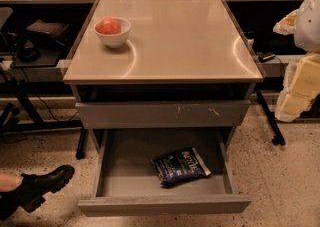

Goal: Pick blue chip bag from middle drawer and place on counter

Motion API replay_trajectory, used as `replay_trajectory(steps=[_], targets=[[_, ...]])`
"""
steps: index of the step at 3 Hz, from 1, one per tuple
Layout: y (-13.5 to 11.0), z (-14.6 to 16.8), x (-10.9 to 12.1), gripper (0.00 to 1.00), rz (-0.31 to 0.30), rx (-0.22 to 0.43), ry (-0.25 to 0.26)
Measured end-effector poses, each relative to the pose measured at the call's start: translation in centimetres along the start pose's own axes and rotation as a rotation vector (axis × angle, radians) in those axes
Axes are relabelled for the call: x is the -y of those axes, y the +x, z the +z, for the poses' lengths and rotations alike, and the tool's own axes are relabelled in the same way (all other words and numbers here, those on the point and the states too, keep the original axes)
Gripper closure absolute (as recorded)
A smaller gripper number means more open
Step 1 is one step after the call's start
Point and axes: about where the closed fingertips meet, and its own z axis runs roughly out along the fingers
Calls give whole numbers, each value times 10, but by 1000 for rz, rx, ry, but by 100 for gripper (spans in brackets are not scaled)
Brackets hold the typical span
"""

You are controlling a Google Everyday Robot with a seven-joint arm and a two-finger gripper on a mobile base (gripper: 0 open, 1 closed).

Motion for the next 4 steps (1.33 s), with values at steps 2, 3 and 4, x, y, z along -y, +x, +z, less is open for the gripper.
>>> replay_trajectory(steps=[2, 3, 4], targets=[[-10, 23, 0, 0, -5, 28, -20], [-28, 97, -16, 0, 34, 133, -121], [-62, 205, -41, 0, 136, 251, -276]])
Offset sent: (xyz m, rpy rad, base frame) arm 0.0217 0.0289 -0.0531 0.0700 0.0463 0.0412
